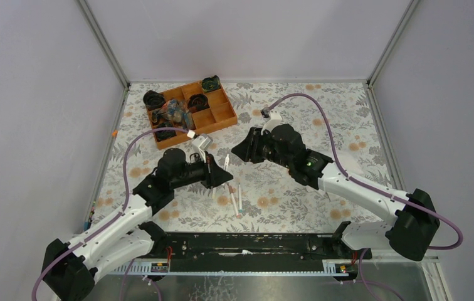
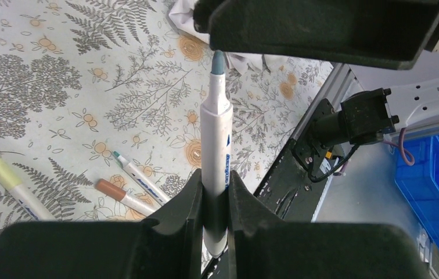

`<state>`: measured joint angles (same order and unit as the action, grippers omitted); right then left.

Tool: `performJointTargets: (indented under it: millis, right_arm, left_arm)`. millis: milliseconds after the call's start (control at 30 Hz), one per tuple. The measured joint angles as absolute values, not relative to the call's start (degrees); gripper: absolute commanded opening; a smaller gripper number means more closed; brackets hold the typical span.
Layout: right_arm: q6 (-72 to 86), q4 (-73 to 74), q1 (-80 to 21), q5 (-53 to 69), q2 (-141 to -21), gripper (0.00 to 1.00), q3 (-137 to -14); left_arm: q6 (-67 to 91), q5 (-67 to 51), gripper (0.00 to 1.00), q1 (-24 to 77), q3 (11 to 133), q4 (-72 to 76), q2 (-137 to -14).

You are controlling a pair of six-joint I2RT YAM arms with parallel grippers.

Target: Insert the pens into the pen caps

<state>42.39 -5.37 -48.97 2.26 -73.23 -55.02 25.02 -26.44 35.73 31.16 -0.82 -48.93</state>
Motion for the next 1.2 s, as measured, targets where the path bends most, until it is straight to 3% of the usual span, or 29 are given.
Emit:
performJointTargets:
  millis: [200,600,1000,1200]
  right_arm:
    - [41.93,-4.95,-48.97,1.15,-72.29,0.56,-54.43]
    - [40.84,-4.16,-48.97,-0.1,-70.24,0.7,-54.3]
    - [40.53,-6.52,-48.97,4.38,-70.24,0.73,-51.27]
    - [40.99,-11.27,-48.97,9.41,-72.31,0.66,-51.07]
  left_arm:
    - [25.28,-26.04,0.0,33.58,31.16,-0.86,-48.07]
    - [26.96,-24.93,0.0,32.88,31.16,-0.91,-45.95]
    - [31.03,-24.29,0.0,32.86,28.23,-0.67,-45.04]
    - [32.62,-24.49,0.0,32.82,27.59,0.67,-44.75]
